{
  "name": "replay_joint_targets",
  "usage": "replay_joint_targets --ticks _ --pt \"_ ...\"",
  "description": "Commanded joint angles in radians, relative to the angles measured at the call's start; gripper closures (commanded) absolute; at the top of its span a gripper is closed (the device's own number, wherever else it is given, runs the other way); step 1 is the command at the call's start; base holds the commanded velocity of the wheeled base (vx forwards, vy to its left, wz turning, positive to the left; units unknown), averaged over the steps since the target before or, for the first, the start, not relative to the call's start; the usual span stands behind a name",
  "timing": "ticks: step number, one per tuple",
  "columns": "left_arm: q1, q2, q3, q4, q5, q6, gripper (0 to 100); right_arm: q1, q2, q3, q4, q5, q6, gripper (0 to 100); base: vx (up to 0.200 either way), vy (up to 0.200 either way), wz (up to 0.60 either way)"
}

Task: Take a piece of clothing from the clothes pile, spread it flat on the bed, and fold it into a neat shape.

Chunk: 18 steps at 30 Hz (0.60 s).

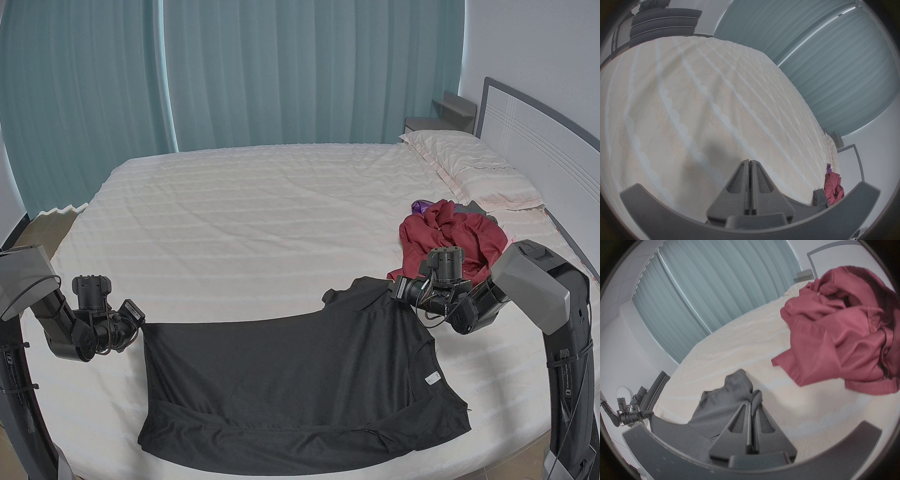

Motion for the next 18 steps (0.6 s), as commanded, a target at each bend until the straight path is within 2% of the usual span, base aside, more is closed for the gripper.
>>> replay_joint_targets --ticks 1,6,18 --pt "0.004 -0.015 0.008 0.000 0.001 0.004 100 0.000 -0.024 0.021 -0.001 -0.001 0.004 100 0.000 0.000 0.00" --pt "0.004 -0.015 0.013 0.001 0.001 0.012 100 0.000 -0.052 0.043 0.001 0.001 0.007 100 0.000 0.000 0.00" --pt "0.010 -0.084 0.085 0.001 0.001 0.119 100 0.002 -0.179 0.208 0.001 0.024 -0.005 100 0.000 0.000 0.00"
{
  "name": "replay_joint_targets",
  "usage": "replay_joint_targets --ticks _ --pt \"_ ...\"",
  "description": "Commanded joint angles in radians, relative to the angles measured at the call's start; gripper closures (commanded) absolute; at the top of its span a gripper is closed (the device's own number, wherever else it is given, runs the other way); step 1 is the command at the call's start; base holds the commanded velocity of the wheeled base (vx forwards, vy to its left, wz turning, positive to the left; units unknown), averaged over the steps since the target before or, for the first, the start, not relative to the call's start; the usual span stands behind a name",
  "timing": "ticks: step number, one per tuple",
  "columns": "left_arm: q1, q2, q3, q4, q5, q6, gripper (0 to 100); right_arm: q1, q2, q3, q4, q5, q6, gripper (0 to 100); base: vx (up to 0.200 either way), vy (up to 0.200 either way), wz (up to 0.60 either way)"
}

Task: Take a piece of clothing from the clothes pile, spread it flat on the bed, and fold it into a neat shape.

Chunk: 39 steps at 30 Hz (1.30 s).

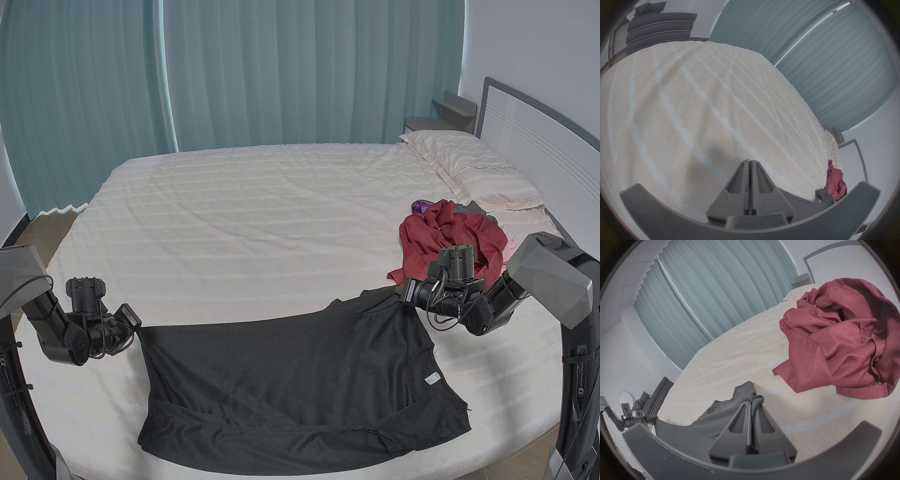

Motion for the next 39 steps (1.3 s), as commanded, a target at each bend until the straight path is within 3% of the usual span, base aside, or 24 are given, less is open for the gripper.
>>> replay_joint_targets --ticks 1,13,28,39 --pt "0.003 -0.035 0.022 0.001 0.000 0.024 100 0.004 -0.078 0.076 -0.004 0.005 -0.003 100 0.000 0.000 0.00" --pt "0.011 -0.083 0.110 -0.004 0.003 0.093 100 0.015 -0.187 0.277 -0.035 0.010 -0.028 100 0.000 0.000 0.00" --pt "0.031 -0.153 0.263 -0.010 0.003 0.214 100 0.021 -0.226 0.639 -0.377 0.028 -0.048 100 0.000 0.000 0.00" --pt "0.029 -0.140 0.297 -0.010 0.000 0.228 100 0.029 -0.180 0.809 -0.487 0.045 -0.046 100 0.000 0.000 0.00"
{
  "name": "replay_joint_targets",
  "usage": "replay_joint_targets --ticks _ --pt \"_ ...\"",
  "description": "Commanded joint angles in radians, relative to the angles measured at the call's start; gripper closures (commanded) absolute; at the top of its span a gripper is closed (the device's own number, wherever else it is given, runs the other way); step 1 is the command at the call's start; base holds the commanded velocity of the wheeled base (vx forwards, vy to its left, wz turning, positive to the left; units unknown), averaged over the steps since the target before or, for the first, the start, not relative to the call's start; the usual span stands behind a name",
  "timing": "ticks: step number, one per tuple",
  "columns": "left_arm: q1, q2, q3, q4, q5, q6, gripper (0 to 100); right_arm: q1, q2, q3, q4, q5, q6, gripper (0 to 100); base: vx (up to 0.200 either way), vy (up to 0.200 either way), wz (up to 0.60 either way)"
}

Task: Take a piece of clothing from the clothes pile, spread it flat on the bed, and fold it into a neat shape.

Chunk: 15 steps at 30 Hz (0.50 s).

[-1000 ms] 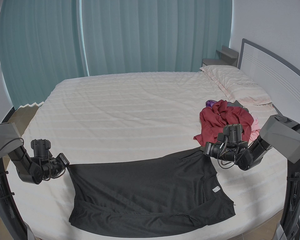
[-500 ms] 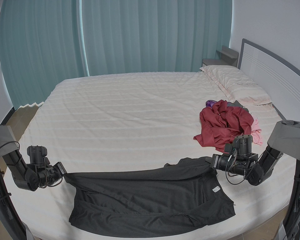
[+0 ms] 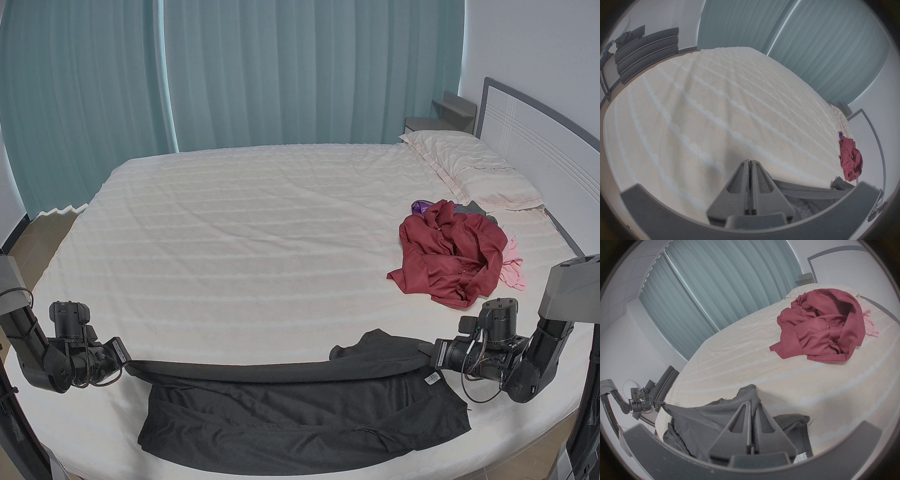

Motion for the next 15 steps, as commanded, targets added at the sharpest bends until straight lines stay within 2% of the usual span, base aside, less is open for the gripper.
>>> replay_joint_targets --ticks 1,7,15 --pt "-0.001 0.006 0.014 0.002 -0.002 0.000 100 0.006 0.044 0.073 -0.042 0.009 0.001 100 0.000 0.000 0.00" --pt "-0.005 0.039 0.068 -0.001 -0.010 0.023 100 0.008 0.114 0.146 -0.177 0.009 -0.001 100 0.000 0.000 0.00" --pt "-0.005 0.089 0.105 -0.007 -0.014 0.049 100 0.008 0.174 0.237 -0.289 0.011 0.004 100 0.000 0.000 0.00"
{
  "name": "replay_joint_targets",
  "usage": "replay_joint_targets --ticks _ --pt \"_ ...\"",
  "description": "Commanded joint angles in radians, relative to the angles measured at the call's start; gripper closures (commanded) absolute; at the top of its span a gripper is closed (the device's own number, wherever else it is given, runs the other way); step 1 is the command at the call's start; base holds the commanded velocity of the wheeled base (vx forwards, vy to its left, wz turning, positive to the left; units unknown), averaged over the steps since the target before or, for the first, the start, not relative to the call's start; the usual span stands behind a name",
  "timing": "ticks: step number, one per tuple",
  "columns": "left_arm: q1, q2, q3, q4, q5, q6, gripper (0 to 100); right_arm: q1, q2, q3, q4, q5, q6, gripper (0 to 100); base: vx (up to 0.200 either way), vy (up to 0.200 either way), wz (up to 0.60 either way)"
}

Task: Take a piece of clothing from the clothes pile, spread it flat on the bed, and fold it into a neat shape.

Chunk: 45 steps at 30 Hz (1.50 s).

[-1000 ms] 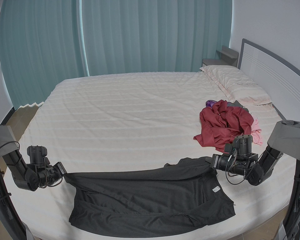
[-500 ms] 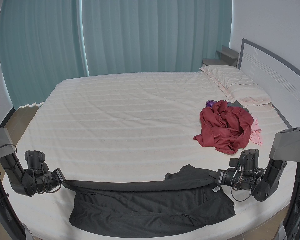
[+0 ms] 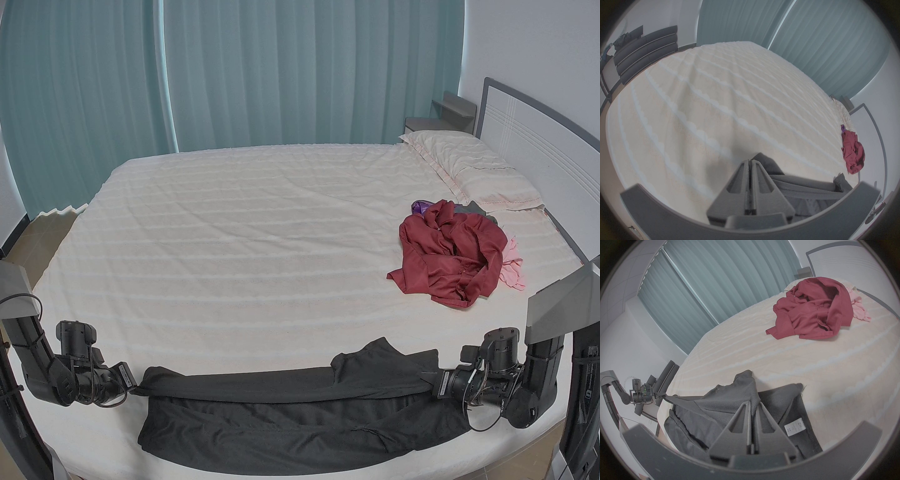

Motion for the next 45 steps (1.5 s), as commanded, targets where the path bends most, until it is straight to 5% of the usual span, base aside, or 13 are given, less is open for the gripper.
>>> replay_joint_targets --ticks 1,6,7,20,23,26,35,45 --pt "-0.001 0.030 0.018 -0.002 -0.009 0.002 100 0.000 0.052 0.040 -0.027 0.001 0.003 100 0.000 0.000 0.00" --pt "-0.003 0.032 0.029 -0.002 -0.021 0.002 100 0.001 0.082 0.054 -0.060 0.001 0.006 100 0.000 0.000 0.00" --pt "-0.004 0.032 0.049 -0.002 -0.032 0.016 0 0.001 0.091 0.072 -0.070 0.001 0.004 0 0.000 0.000 0.00" --pt "0.032 0.000 0.082 -0.002 -0.045 0.033 0 -0.014 -0.005 0.146 -0.089 0.001 0.076 0 0.000 0.000 0.00" --pt "0.078 -0.034 0.073 -0.002 -0.095 -0.028 0 -0.009 -0.020 0.140 -0.089 0.001 0.170 0 0.000 0.000 0.00" --pt "0.083 -0.091 0.055 -0.002 -0.160 -0.185 0 -0.005 0.001 0.135 -0.090 0.001 0.227 0 0.000 0.000 0.00" --pt "0.009 -0.146 -0.048 0.005 -0.236 -0.536 0 -0.012 0.038 0.089 -0.089 -0.001 0.241 0 0.000 0.000 0.00" --pt "-0.038 -0.097 -0.068 -0.004 -0.231 -0.621 0 -0.006 0.081 0.062 -0.089 -0.001 0.239 0 0.000 0.000 0.00"
